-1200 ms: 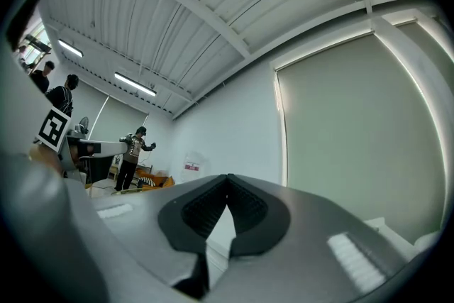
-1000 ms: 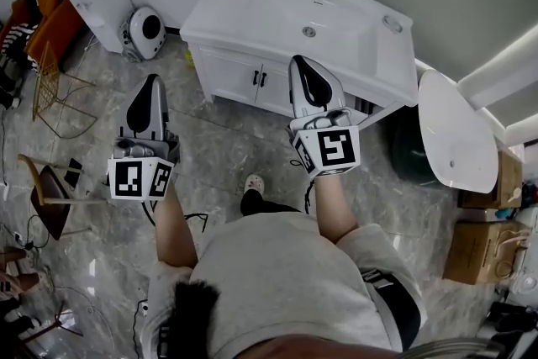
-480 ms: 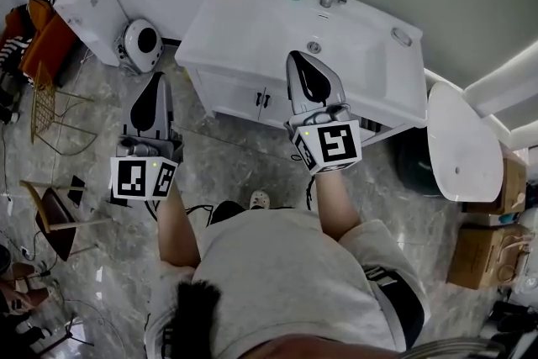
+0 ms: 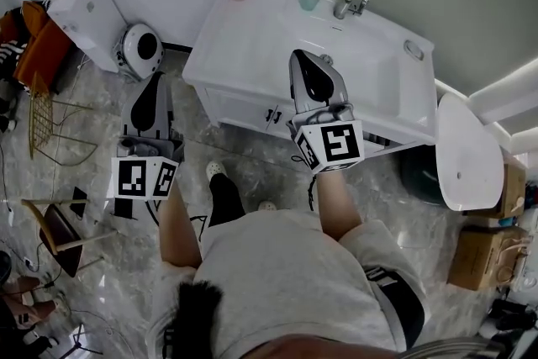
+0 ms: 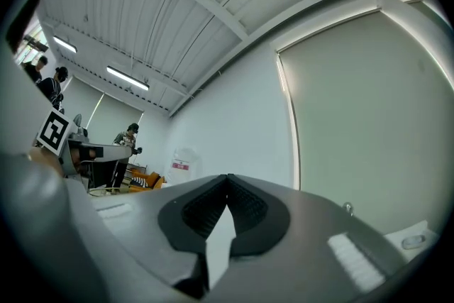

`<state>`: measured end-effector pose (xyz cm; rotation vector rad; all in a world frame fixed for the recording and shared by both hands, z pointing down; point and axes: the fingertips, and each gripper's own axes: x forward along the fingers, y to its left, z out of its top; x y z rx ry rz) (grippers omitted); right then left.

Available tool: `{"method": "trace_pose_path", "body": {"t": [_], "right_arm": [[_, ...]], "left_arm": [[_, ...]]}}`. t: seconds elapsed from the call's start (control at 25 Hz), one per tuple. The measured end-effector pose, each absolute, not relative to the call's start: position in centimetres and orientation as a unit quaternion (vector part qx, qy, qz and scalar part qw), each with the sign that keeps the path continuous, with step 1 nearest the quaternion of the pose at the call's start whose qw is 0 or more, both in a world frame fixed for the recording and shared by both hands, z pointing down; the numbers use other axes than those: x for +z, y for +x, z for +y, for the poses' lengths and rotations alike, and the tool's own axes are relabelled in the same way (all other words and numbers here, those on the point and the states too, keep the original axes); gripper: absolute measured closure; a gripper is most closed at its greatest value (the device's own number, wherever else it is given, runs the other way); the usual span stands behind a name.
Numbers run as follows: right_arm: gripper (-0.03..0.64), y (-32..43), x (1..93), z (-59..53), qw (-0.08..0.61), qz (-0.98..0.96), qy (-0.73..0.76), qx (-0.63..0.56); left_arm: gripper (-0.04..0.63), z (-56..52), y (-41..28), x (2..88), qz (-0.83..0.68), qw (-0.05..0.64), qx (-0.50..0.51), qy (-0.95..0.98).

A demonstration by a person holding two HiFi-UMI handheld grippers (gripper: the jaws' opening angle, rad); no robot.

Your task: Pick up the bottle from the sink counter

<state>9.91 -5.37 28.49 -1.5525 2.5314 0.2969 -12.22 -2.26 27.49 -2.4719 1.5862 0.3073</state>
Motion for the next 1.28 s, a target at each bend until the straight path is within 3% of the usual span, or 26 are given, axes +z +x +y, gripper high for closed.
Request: {"method": "trace_pose_path", "body": {"t": [0.76,1.28], "right_arm": [[0.606,2.0,27.2,-23.1,0.081,0.800,-0.586,0.098],[0.606,0.0,29.6,-29.7,0.046,0.788,-0.609,0.081]], "left_arm": [[0.589,-22.7,-21.1,26.7,0.471,0.084,0.102,-0.872],[0.589,-30.4,-22.1,28.4,0.424,0.066,0.087,-0.899]]}}
